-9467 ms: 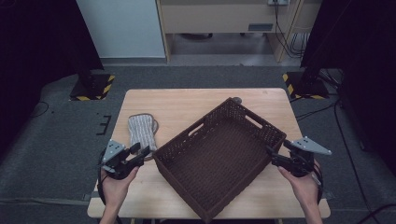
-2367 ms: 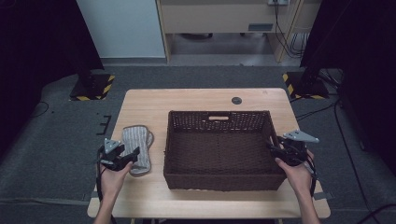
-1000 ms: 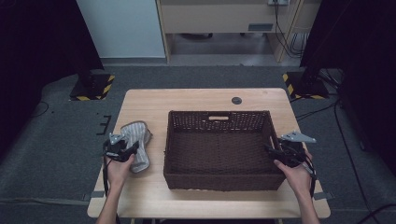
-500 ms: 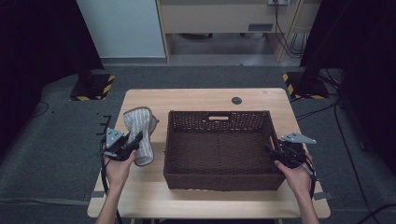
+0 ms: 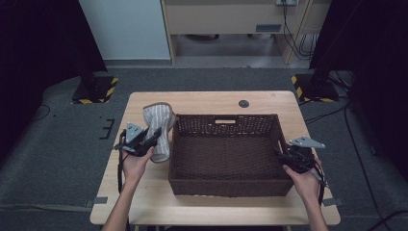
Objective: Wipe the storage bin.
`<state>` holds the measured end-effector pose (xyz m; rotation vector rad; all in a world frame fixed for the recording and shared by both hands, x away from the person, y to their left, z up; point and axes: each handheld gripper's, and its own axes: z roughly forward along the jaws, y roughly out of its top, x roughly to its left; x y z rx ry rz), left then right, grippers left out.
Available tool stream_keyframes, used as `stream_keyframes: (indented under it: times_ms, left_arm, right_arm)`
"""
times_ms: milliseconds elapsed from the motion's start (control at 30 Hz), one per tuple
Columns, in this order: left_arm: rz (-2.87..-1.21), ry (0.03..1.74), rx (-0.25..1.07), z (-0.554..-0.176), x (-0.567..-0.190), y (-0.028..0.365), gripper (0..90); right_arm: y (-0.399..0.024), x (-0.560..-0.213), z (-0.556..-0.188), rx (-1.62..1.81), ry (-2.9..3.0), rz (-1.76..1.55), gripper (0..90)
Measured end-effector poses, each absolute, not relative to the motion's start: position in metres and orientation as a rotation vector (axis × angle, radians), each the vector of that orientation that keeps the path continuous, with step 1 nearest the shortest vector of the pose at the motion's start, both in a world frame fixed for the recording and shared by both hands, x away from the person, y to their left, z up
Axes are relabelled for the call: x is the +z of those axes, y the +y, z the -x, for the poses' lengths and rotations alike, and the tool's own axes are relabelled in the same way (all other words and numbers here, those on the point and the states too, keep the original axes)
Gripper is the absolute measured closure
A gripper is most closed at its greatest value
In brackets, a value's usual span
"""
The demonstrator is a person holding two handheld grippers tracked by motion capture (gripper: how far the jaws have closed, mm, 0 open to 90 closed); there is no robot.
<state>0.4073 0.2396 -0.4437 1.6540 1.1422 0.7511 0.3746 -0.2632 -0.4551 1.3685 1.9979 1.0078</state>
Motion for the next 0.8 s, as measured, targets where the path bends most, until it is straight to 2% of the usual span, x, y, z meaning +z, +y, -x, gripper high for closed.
stream_keyframes:
  times_ms: [233,433,567,700,800]
  left_arm:
    - [-1.664,1.14,0.733,-0.43,-0.458,0.232,63.5]
    - [-1.738,1.164,0.718,-0.444,-0.481,0.226,63.5]
    - [-1.793,1.186,0.667,-0.449,-0.5,0.22,63.7]
    - [-1.919,1.223,0.619,-0.454,-0.52,0.218,63.6]
    - [-1.914,1.252,0.573,-0.456,-0.525,0.22,63.5]
  right_arm:
    - [-0.263,-0.455,-0.375,1.01,1.999,-1.368,54.7]
    - [-0.263,-0.455,-0.375,1.01,1.998,-1.367,54.8]
    - [-0.263,-0.455,-0.375,1.01,1.996,-1.367,54.7]
    - [-0.263,-0.455,-0.375,1.01,1.999,-1.367,54.7]
    - [-0.263,-0.455,-0.375,1.009,2.0,-1.367,54.7]
